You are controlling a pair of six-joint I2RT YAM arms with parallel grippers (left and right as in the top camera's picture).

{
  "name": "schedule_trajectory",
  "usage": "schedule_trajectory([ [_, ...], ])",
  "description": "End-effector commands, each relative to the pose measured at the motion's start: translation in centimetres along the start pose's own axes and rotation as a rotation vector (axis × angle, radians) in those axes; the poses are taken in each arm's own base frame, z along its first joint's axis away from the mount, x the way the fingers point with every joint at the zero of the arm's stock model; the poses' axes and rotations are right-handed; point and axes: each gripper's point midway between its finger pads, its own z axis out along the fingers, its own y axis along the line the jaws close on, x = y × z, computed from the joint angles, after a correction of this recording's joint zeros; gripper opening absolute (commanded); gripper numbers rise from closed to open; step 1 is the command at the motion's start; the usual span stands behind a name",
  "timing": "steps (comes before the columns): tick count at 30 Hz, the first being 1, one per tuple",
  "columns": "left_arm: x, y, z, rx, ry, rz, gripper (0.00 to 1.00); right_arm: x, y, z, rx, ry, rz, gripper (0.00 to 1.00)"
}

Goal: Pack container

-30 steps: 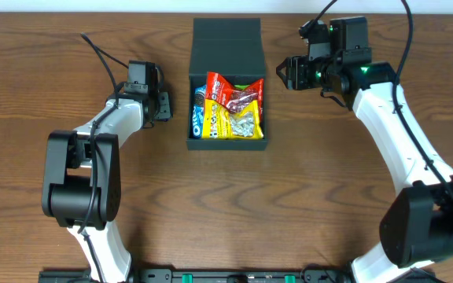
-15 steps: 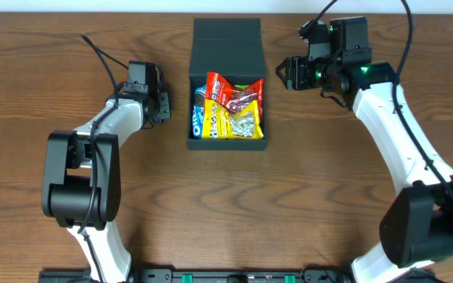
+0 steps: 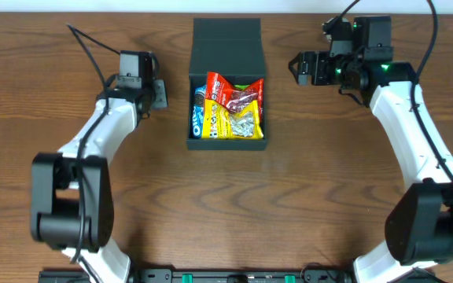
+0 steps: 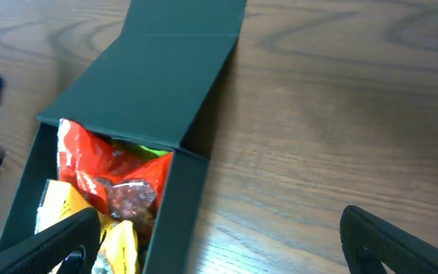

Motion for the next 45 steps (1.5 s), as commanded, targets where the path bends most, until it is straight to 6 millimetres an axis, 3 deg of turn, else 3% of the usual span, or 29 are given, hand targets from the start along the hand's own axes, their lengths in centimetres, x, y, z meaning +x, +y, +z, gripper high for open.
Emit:
schedule_trajectory([
  [1, -2.7, -1.5, -2.6, 0.018, -0.081, 0.036, 0.06, -1.0, -0.3, -1.1, 0.007, -0.033, -0.001, 0.99],
  [5, -2.1, -4.7, -4.2, 0.087, -0.072, 0.083, 0.06, -1.0, -0.4, -1.1, 0.009, -0.034, 0.000, 0.99],
  [15, 3.6, -12.6, -6.3, 0.221, 0.068, 0.238, 0.06, -0.7, -0.5, -1.1, 0.011, -0.021, -0.116, 0.99],
  [17, 4.3, -13.3, -6.5, 0.228, 0.085, 0.256, 0.05, -0.7, -0.5, -1.1, 0.011, -0.021, -0.116, 0.99],
  [22, 6.0, -12.8, -6.6, 0.203, 0.164, 0.171, 0.06, -0.6, -0.5, -1.1, 0.012, -0.015, -0.132, 0.99],
  [28, 6.0, -13.1, -6.7, 0.214, 0.167, 0.147, 0.07, -0.5, -0.5, -1.1, 0.012, -0.012, -0.145, 0.99],
  [29, 5.9, -13.2, -6.6, 0.216, 0.161, 0.147, 0.25, -0.5, -0.5, -1.1, 0.012, -0.012, -0.145, 0.99],
  [30, 5.7, -13.2, -6.6, 0.218, 0.153, 0.147, 0.63, -0.5, -0.5, -1.1, 0.012, -0.012, -0.145, 0.99],
  [31, 5.5, -13.3, -6.6, 0.222, 0.146, 0.147, 0.66, -0.5, -0.5, -1.1, 0.012, -0.012, -0.146, 0.99],
  [36, 4.0, -13.2, -6.6, 0.207, 0.078, 0.166, 0.69, -0.5, -0.5, -1.1, 0.012, -0.012, -0.145, 0.99],
  [40, 1.5, -11.2, -7.3, 0.126, -0.010, 0.141, 0.69, -0.5, -0.5, -1.1, 0.012, -0.010, -0.145, 0.99],
  [45, -2.4, -4.7, -9.1, -0.026, -0.116, 0.067, 0.70, -0.5, -0.5, -1.1, 0.012, -0.010, -0.145, 0.99],
])
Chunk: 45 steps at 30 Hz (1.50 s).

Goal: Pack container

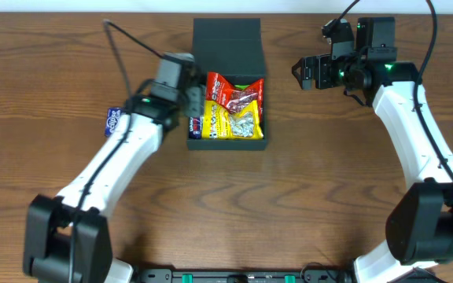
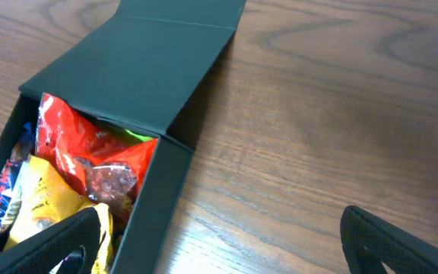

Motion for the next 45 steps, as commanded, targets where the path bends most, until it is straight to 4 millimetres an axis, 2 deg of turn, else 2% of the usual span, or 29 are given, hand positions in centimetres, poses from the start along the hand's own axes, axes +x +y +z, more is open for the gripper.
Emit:
schedule_trajectory([
  [1, -2.9, 4.6, -1.9, -0.116, -0.081, -0.034, 0.69, -0.9, -0.2, -1.0, 0.008, -0.031, -0.019, 0.99],
  [7, -1.8, 12.1, -1.8, -0.236, -0.011, -0.088, 0.68, -0.8, -0.2, -1.0, 0.007, -0.025, -0.017, 0.99],
  [11, 0.4, 15.4, -1.1, -0.285, 0.085, -0.073, 0.63, -0.7, -0.1, -1.0, 0.007, -0.022, -0.016, 0.99],
  [13, 2.4, 16.4, 0.1, -0.291, 0.168, -0.092, 0.64, -0.6, -0.1, -1.0, 0.007, -0.017, -0.014, 0.99],
  [14, 3.4, 16.6, 0.8, -0.282, 0.209, -0.099, 0.64, -0.5, -0.1, -1.0, 0.007, -0.014, -0.012, 0.99],
  [18, 5.5, 17.1, 3.0, -0.290, 0.290, -0.102, 0.67, -0.4, -0.1, -1.0, 0.007, -0.009, -0.010, 0.99],
  [25, 8.0, 18.5, 5.5, -0.300, 0.368, -0.125, 0.70, -0.1, -0.1, -1.0, 0.007, 0.000, -0.007, 0.99],
  [29, 8.1, 19.3, 5.9, -0.303, 0.363, -0.146, 0.70, -0.2, -0.1, -1.0, 0.007, 0.000, -0.007, 0.99],
  [36, 8.5, 19.0, 7.6, -0.258, 0.367, -0.140, 0.69, -0.3, -0.1, -1.0, 0.007, -0.006, -0.010, 0.99],
  [40, 9.4, 19.1, 8.2, -0.257, 0.393, -0.144, 0.65, -0.3, -0.1, -1.0, 0.007, -0.006, -0.010, 0.99],
  [43, 9.3, 19.1, 8.3, -0.255, 0.387, -0.145, 0.64, -0.3, -0.1, -1.0, 0.007, -0.006, -0.010, 0.99],
  [45, 9.2, 19.2, 8.3, -0.256, 0.385, -0.146, 0.60, -0.3, -0.1, -1.0, 0.007, -0.007, -0.010, 0.99],
])
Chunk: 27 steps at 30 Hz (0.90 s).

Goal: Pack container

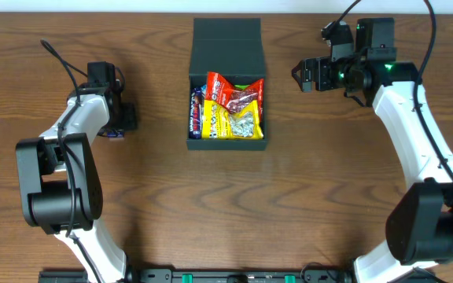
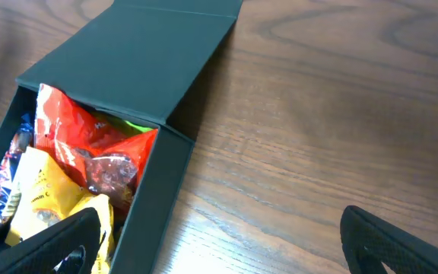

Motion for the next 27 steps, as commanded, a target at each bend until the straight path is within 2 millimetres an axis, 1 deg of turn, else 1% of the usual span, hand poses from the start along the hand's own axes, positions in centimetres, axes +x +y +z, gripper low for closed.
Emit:
schedule_trajectory([
  [1, -0.5, 0.2, 0.1, 0.002, -0.008, 0.006, 0.57, -0.9, -0.2, -1.0, 0.008, -0.032, -0.016, 0.99],
  [5, -0.7, 0.2, 0.1, 0.001, -0.018, 0.006, 0.50, -0.9, -0.2, -1.0, 0.008, -0.032, -0.016, 0.99],
  [14, -0.8, 0.3, 0.1, -0.001, -0.020, 0.008, 0.27, -1.0, -0.2, -1.0, 0.008, -0.033, -0.016, 0.99],
  [15, -0.8, 0.3, 0.1, -0.001, -0.020, 0.008, 0.24, -1.0, -0.2, -1.0, 0.008, -0.033, -0.016, 0.99],
  [18, -0.7, 0.1, -0.2, 0.003, -0.013, 0.008, 0.08, -1.0, -0.2, -1.0, 0.008, -0.035, -0.017, 0.99],
  [19, -0.7, -0.1, -0.4, 0.011, -0.011, 0.010, 0.06, -1.0, -0.2, -1.0, 0.008, -0.035, -0.017, 1.00],
  [21, -1.2, -0.9, -1.4, 0.044, -0.022, 0.017, 0.06, -1.0, -0.2, -1.0, 0.008, -0.036, -0.017, 0.99],
  [23, -2.2, -1.9, -2.7, 0.080, -0.058, 0.026, 0.06, -1.1, -0.2, -1.0, 0.008, -0.040, -0.019, 0.99],
  [25, -3.4, -3.0, -4.3, 0.122, -0.104, 0.039, 0.06, -1.2, -0.2, -1.0, 0.008, -0.044, -0.020, 0.99],
  [27, -4.8, -4.4, -6.3, 0.158, -0.160, 0.060, 0.06, -1.3, -0.2, -1.0, 0.008, -0.047, -0.021, 0.99],
])
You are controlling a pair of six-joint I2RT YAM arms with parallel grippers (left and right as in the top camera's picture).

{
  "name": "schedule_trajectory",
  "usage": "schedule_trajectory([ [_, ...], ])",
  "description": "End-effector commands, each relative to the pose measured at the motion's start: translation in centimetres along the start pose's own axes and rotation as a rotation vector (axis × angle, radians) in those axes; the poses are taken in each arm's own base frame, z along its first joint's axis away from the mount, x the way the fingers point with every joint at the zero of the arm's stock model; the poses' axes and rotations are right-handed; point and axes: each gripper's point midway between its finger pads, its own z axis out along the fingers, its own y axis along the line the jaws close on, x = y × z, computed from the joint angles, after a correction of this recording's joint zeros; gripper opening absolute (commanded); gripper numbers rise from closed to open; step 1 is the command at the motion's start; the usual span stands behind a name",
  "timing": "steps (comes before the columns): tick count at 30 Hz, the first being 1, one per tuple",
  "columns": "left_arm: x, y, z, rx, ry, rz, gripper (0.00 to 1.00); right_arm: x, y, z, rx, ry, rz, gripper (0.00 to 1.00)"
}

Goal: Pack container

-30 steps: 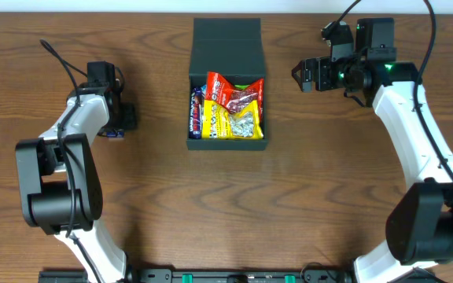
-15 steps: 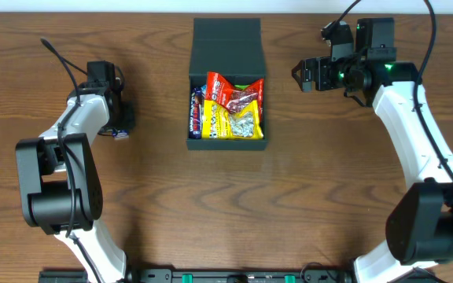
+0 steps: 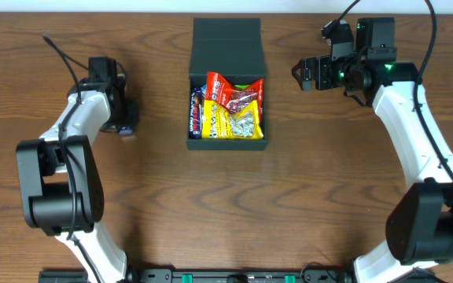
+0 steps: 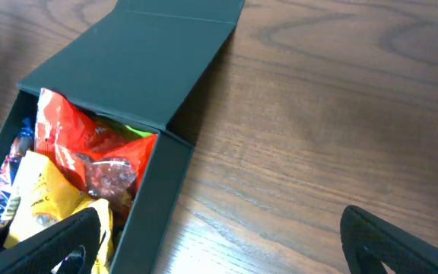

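Note:
A dark box point(image 3: 227, 144) stands open at the table's middle back, its lid point(image 4: 135, 68) folded away. Inside lie a red bag point(image 3: 230, 93), a yellow bag point(image 3: 230, 122) and a blue packet point(image 3: 197, 114) on edge along the left wall. My right gripper point(image 3: 299, 72) hovers right of the box, open and empty; in the right wrist view the same gripper point(image 4: 219, 243) has its fingers spread wide over bare wood. My left gripper point(image 3: 124, 118) is low over the table far left of the box. Only a sliver of something shows at its tip, and its jaws are hidden.
The wooden table point(image 3: 226, 212) carries no other loose objects that I can see. Both white arms reach in from the front corners, and a black cable point(image 3: 61, 51) loops behind the left arm.
My left gripper has shifted slightly to the right and now covers nearly all of the small blue packet that showed beside it. The right gripper and the box stand as before.
At first my left gripper was just left of the box and the blue packet inside lay flat. Then it was at the box's left wall, the packet stood on edge, and a small blue packet showed on the table far left. It has since been over that packet.

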Motion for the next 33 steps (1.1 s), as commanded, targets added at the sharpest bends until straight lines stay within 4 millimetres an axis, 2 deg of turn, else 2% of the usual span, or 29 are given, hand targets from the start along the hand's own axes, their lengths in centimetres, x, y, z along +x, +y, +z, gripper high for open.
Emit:
schedule_trajectory([
  [1, -4.3, -3.2, -5.1, 0.090, -0.159, 0.040, 0.06, -1.0, -0.2, -1.0, 0.007, -0.033, -0.016, 0.99],
  [3, -5.3, -5.4, -7.1, 0.127, -0.209, 0.081, 0.06, -1.0, -0.2, -1.0, 0.007, -0.034, -0.016, 0.99],
  [6, -5.6, -8.0, -8.4, 0.167, -0.233, 0.076, 0.06, -1.0, -0.2, -1.0, 0.007, -0.033, -0.016, 0.99],
  [11, -4.0, -14.7, -9.4, 0.312, -0.213, 0.132, 0.06, -1.0, -0.1, -1.0, 0.007, -0.033, -0.016, 0.99],
  [14, -3.2, -17.1, -9.7, 0.344, -0.205, 0.130, 0.06, -1.0, -0.1, -1.0, 0.006, -0.032, -0.017, 0.99],
  [20, -1.5, -20.5, -10.3, 0.399, -0.171, 0.118, 0.05, -0.7, -0.1, -0.9, 0.006, -0.021, -0.013, 0.99],
  [26, -0.5, -21.6, -10.3, 0.404, -0.155, 0.143, 0.06, -0.6, -0.1, -0.9, 0.005, -0.018, -0.012, 0.99],
  [27, -0.5, -21.6, -10.3, 0.403, -0.154, 0.143, 0.08, -0.6, -0.1, -0.9, 0.005, -0.018, -0.012, 0.99],
  [28, -0.5, -21.6, -10.3, 0.403, -0.152, 0.143, 0.52, -0.6, -0.1, -0.9, 0.006, -0.018, -0.012, 0.99],
  [29, -0.5, -21.6, -10.3, 0.403, -0.152, 0.143, 0.84, -0.6, -0.1, -0.9, 0.005, -0.018, -0.012, 0.99],
  [31, -0.5, -21.6, -10.3, 0.403, -0.153, 0.144, 0.85, -0.6, -0.1, -0.9, 0.005, -0.018, -0.012, 0.99],
  [32, -0.6, -21.6, -10.3, 0.404, -0.156, 0.144, 0.98, -0.6, -0.1, -0.9, 0.005, -0.018, -0.012, 0.99],
  [33, -0.8, -21.7, -10.4, 0.409, -0.165, 0.144, 0.95, -0.6, 0.0, -0.9, 0.004, -0.018, -0.012, 0.99],
])
